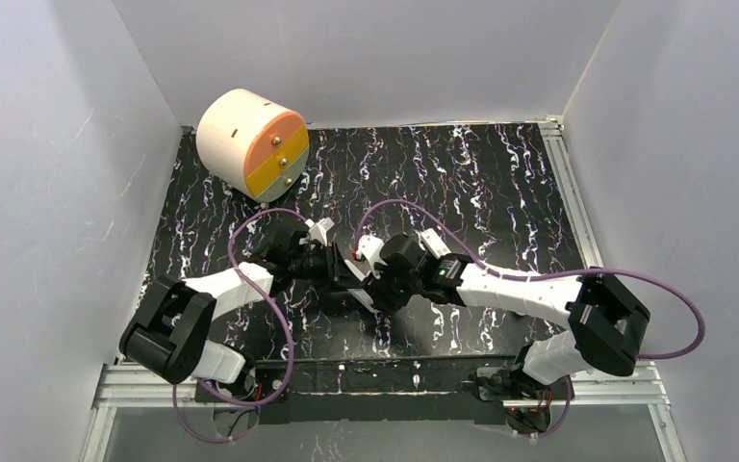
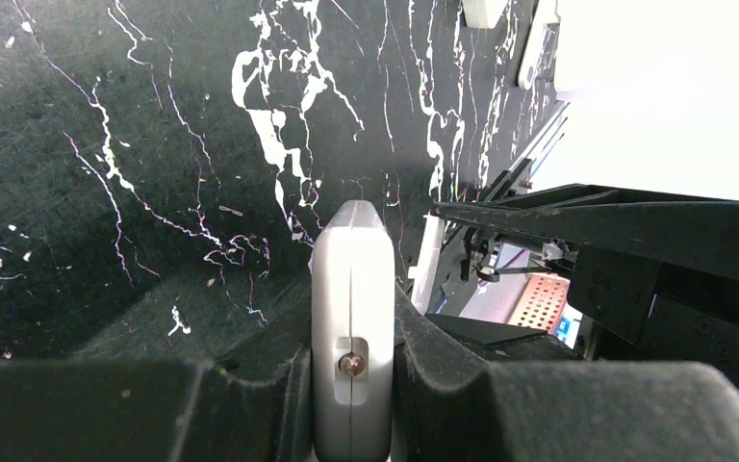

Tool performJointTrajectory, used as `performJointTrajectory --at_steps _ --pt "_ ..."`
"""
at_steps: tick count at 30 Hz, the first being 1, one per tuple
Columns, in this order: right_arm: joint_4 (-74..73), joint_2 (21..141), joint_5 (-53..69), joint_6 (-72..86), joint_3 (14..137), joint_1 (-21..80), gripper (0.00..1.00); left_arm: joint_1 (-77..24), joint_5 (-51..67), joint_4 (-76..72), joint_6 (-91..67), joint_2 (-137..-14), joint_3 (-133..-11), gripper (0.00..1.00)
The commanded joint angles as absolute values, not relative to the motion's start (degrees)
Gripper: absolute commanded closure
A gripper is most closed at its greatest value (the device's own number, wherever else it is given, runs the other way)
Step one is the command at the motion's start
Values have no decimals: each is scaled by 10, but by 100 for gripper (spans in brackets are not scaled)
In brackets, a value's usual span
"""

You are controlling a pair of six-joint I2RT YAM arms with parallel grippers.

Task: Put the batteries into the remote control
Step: Load the battery cover into the remote control.

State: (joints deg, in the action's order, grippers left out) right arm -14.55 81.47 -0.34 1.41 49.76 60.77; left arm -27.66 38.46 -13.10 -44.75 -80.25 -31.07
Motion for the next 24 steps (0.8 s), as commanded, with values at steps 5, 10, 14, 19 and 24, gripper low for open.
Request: performJointTrajectory --at_steps 5,10,14,19,24 --pt "-110 834 32 1 495 610 53 -278 394 -156 -457 -760 -294 100" --pt "-117 834 38 1 490 610 53 -278 393 -157 -457 -753 -291 100" --pt "-121 840 37 -16 491 610 53 -278 397 -159 -459 -749 -290 100" --pt "-126 840 31 -15 489 610 54 -278 402 -159 -457 -742 -290 100" --pt "-123 842 25 -16 492 609 54 -278 409 -159 -455 -745 -292 100"
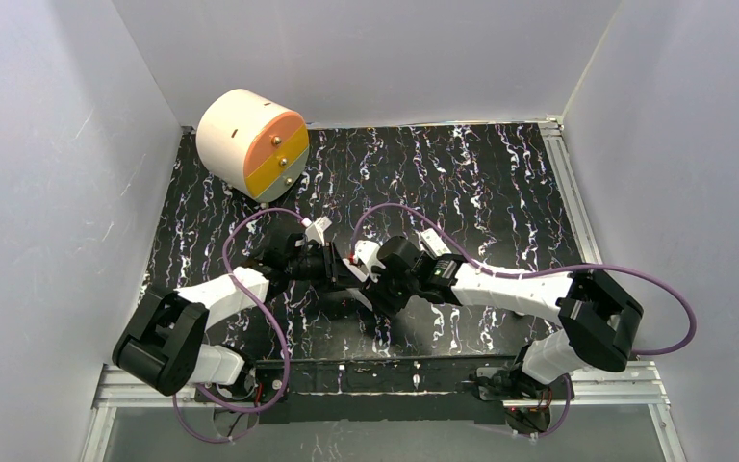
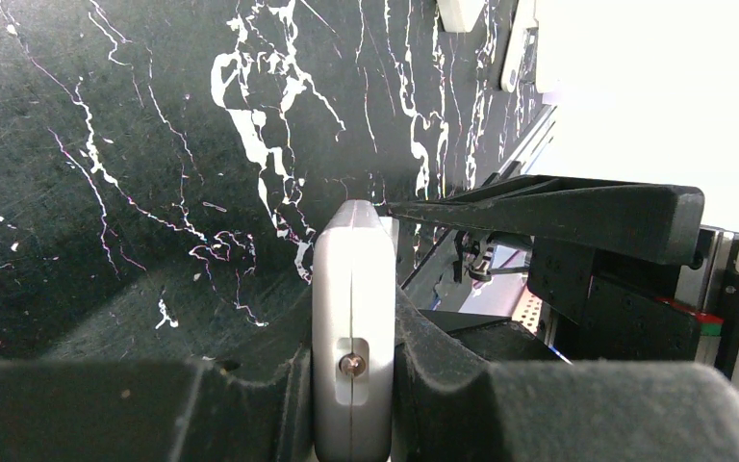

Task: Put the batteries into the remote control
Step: Load the battery cover into the remote control.

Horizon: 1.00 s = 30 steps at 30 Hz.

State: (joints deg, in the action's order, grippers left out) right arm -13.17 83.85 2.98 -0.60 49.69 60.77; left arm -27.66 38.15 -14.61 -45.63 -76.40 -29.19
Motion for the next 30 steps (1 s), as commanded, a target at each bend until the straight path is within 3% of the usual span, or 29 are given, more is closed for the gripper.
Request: performJointTrajectory --at_steps 1,30 --pt "-122 843 25 -16 493 609 54 -278 411 -159 -455 -747 -292 100" --pt "-127 839 -17 -20 526 609 55 -278 441 -163 -438 -747 -287 100"
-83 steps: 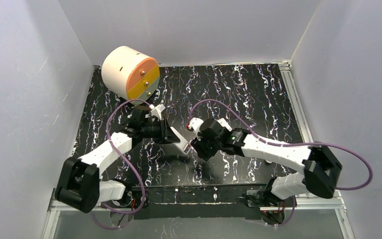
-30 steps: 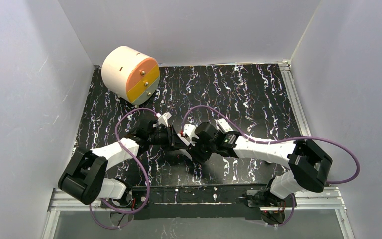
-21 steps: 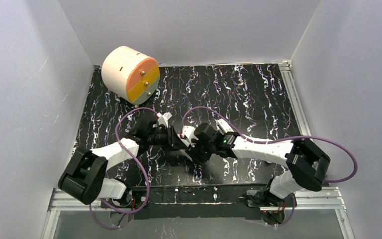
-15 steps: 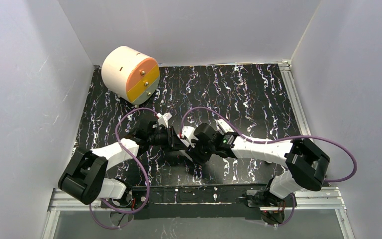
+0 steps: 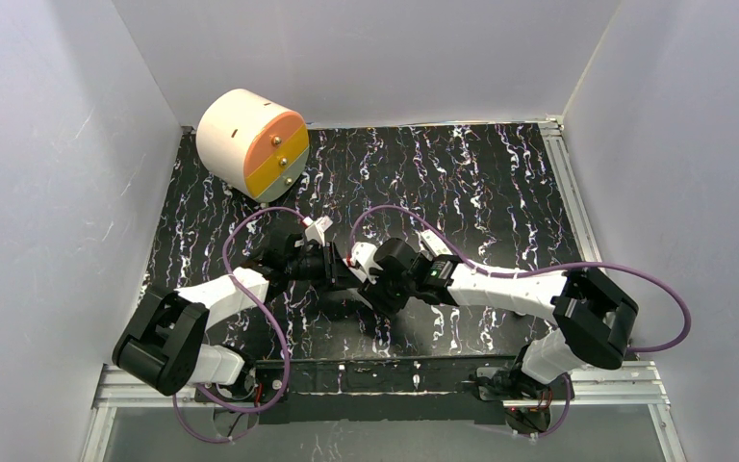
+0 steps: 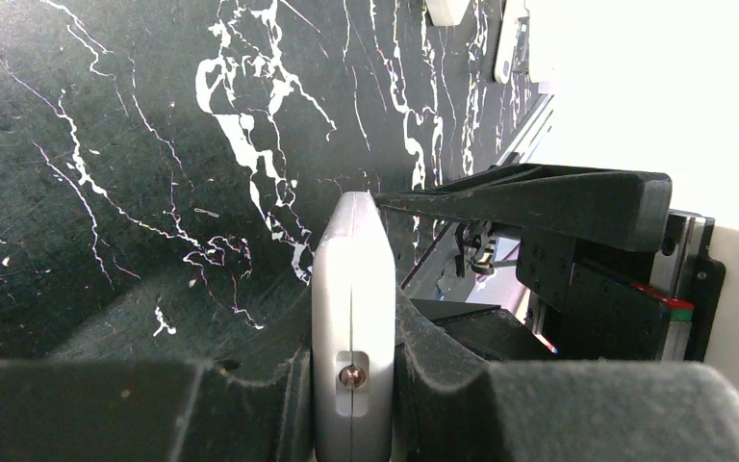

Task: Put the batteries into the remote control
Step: Load the battery cover into the remote control.

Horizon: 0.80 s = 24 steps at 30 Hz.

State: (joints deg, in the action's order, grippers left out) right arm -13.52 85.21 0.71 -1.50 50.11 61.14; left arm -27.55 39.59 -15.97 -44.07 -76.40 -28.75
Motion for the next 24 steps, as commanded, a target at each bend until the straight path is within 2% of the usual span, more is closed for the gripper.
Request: performJointTrajectory --at_steps 1,15,24 --pt "-127 838 -17 -19 528 608 55 -278 441 -163 -438 -748 -286 100" --pt "-131 841 -19 -22 527 608 55 -278 432 -119 -412 -732 -294 100" --pt "-134 846 39 -24 534 608 55 -278 420 -118 -415 -730 -302 100"
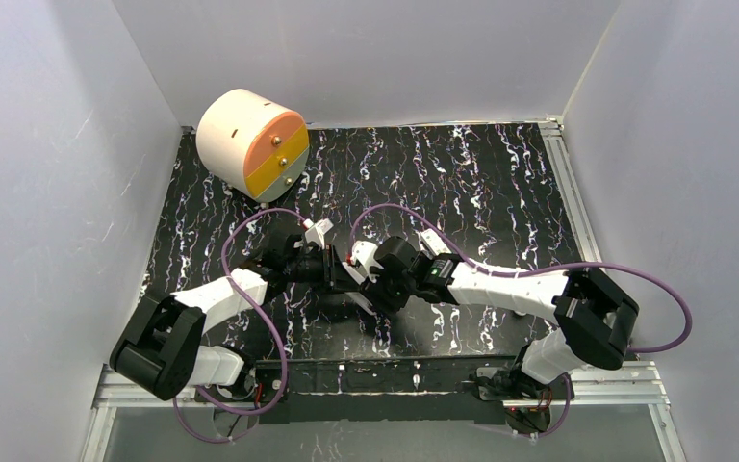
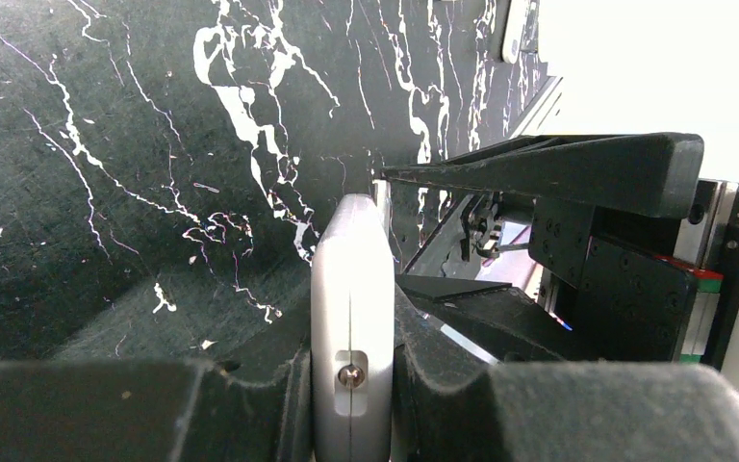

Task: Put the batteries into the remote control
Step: Load the battery cover into the remote control.

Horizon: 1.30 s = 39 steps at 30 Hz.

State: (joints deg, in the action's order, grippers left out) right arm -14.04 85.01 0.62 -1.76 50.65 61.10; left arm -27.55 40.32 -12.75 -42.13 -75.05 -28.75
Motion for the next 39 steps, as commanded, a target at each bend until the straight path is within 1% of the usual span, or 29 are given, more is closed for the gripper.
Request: performJointTrajectory --at_steps 1,39 --pt "-134 846 41 -24 534 608 55 -278 419 -118 -415 -730 -303 100" --pt "-142 877 52 -34 545 610 55 -279 403 -119 -448 -745 -307 100"
